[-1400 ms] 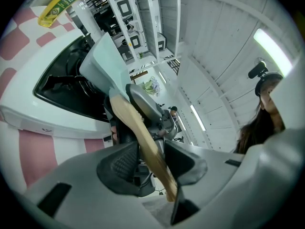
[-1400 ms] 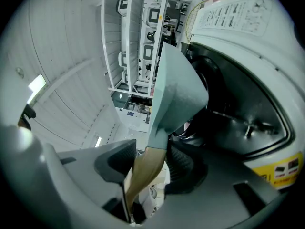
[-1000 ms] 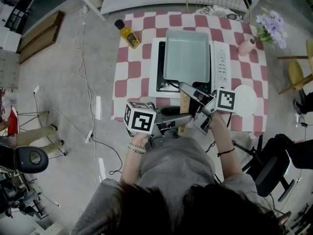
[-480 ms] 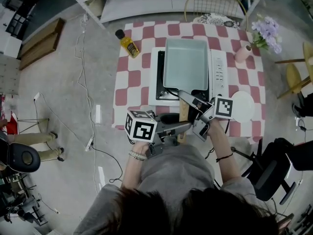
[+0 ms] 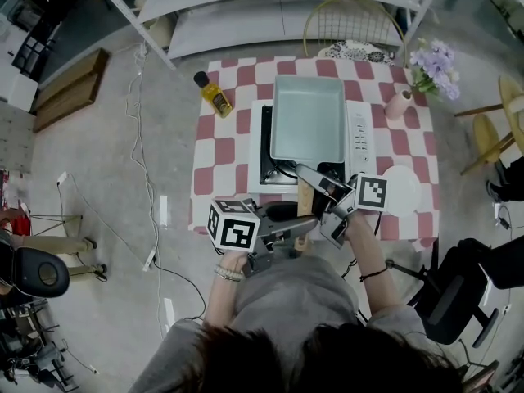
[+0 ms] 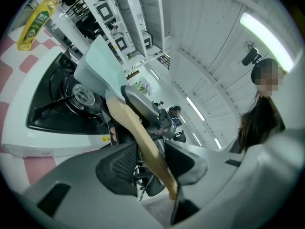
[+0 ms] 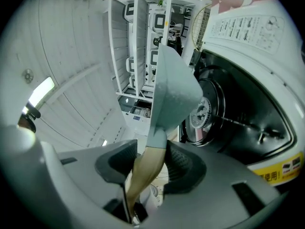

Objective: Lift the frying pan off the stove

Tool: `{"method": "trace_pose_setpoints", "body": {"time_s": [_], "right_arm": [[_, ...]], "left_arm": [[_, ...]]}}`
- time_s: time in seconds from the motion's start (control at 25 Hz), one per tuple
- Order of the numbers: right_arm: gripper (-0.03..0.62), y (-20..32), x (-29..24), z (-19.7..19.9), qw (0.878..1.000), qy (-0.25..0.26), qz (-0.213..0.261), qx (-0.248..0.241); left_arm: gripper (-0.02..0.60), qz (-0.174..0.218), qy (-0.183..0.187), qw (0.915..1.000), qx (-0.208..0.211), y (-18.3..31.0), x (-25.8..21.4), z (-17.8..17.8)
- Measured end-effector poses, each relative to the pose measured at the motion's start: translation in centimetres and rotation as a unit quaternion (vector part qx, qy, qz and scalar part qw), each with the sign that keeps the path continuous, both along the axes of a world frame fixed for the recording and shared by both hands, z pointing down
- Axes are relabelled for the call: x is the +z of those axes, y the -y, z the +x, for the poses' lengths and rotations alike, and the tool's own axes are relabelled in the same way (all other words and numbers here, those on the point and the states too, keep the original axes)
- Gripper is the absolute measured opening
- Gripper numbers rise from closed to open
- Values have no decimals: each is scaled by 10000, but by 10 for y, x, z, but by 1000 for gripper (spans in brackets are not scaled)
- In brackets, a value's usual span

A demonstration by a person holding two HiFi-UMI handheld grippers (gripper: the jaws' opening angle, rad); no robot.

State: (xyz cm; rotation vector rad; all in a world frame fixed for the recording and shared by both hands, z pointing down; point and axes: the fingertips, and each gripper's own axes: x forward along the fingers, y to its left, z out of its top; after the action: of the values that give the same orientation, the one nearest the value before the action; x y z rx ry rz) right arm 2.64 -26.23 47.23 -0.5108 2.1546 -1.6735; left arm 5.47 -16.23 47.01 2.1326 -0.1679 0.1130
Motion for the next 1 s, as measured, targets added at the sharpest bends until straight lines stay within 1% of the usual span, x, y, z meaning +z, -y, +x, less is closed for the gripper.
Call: {"method": "trace_pose_setpoints", "body": {"time_s": [1.0], "right_arm": [[190,0,-60,12,9975,52,635,292]], "left_arm": [[186,705,-117,9972,240,0,-47,5]]}}
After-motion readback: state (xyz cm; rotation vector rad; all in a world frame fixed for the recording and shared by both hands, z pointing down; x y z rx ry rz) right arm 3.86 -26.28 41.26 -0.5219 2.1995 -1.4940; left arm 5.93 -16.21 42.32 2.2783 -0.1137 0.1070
